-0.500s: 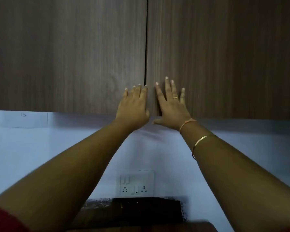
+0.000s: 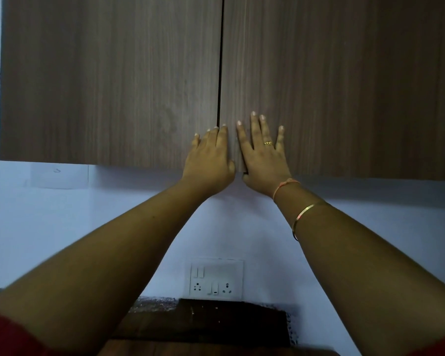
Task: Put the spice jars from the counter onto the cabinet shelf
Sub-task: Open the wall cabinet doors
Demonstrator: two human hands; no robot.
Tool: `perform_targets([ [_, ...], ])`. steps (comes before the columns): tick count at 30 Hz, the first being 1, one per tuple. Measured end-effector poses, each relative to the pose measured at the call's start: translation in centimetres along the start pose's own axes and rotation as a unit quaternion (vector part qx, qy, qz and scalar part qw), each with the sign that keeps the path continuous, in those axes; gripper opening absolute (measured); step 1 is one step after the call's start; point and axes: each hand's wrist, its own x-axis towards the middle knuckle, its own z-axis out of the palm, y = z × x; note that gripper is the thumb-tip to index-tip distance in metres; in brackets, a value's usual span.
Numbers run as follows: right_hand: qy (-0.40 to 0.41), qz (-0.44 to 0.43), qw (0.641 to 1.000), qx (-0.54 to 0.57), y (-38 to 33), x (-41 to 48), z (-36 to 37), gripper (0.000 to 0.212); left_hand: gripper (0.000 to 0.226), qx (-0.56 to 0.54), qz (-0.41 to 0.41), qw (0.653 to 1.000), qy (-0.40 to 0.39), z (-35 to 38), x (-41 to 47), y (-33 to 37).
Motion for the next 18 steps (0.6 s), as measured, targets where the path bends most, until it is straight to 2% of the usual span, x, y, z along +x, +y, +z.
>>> perform_targets([
  [4,0.009,-0.004,1.000,0.006,0.4,-0.9,-1.5,0.106,0.087,-0.150,-0.056,0.987,-0.032,-1.2,0.0,1.5],
  [8,0.002,-0.017,1.000,-0.001,0.9,-2.0,-3.7,0.103,0.096,-0.297,-0.152,0.940,-0.073,-3.0,0.4,3.2],
  [10,-0.013,-0.018,1.000,-0.010,1.2,-2.4,-5.1,0.105,0.091,-0.316,-0.181,0.926,-0.096,-4.1,0.4,3.5],
  [14,-0.053,-0.007,0.999,-0.010,1.5,-3.2,-8.3,0.114,0.065,-0.313,-0.186,0.924,-0.115,-6.0,-0.3,4.0],
  [18,-0.095,0.041,0.994,0.034,1.0,-4.2,-11.4,0.113,0.057,-0.333,-0.177,0.918,-0.119,-8.1,-1.5,5.1],
])
